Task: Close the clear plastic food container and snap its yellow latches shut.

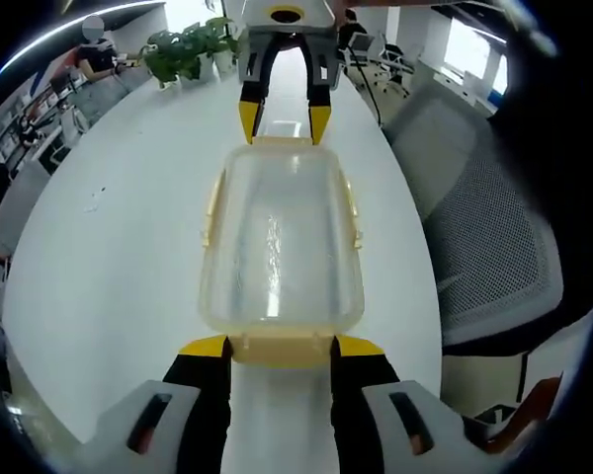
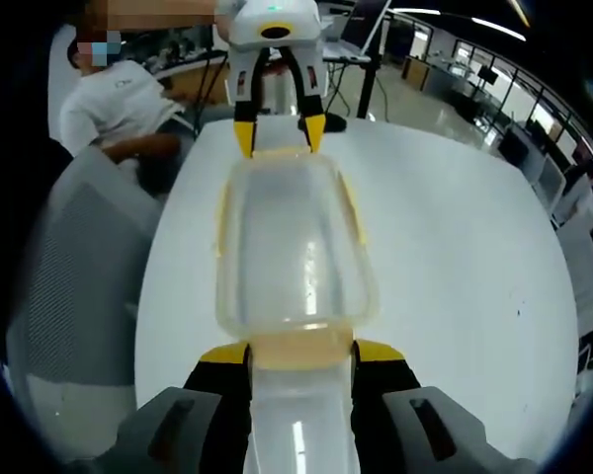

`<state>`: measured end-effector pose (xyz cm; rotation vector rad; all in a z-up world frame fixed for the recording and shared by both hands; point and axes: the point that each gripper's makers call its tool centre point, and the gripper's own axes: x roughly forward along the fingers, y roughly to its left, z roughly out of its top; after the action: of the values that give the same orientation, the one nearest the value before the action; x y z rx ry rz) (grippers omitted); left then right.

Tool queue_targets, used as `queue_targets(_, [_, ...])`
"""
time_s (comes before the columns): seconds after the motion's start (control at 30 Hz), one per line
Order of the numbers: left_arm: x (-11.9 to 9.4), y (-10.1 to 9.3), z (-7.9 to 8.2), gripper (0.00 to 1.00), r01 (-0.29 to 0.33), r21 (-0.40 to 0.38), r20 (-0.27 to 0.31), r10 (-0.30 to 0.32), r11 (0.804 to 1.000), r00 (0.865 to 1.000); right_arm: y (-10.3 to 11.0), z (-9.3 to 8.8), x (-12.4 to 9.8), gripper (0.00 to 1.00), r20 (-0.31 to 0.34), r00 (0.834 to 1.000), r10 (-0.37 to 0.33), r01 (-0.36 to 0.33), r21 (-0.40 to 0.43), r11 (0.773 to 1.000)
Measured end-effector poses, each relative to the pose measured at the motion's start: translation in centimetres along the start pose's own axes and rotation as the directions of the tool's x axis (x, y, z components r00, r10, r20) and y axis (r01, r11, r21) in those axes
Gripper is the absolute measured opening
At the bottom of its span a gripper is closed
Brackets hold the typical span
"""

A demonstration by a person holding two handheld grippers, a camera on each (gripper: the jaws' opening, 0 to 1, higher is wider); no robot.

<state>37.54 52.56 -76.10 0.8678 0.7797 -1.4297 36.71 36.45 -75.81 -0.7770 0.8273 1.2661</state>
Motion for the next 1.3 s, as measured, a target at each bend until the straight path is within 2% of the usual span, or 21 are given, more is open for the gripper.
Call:
queue_targets(0.57, [1.5,0.1,2.5,0.38,0.002,0.009,0.007,-0.002,1.000,1.000,-0.2,-2.6,-1.4,0.38,-0.011,1.000,-0.004,0.004,0.009,1.000])
queue_targets(0.97, [2.4,-0.1,3.4,0.38,0.001,0.005,0.004,-0.001,1.000,1.000,-0.1,-3.8,-1.8,0.38,-0.013,1.000,0.000,0.000,0.002,1.000])
queue_targets(1.3, [3.2,-0.1,4.9,0.38,-0.001,0.008,0.004,0.001,1.000,1.000,-0.4,-5.3,-2.6,0.38,-0.015,1.000,-0.006,0.006,0.001,1.000])
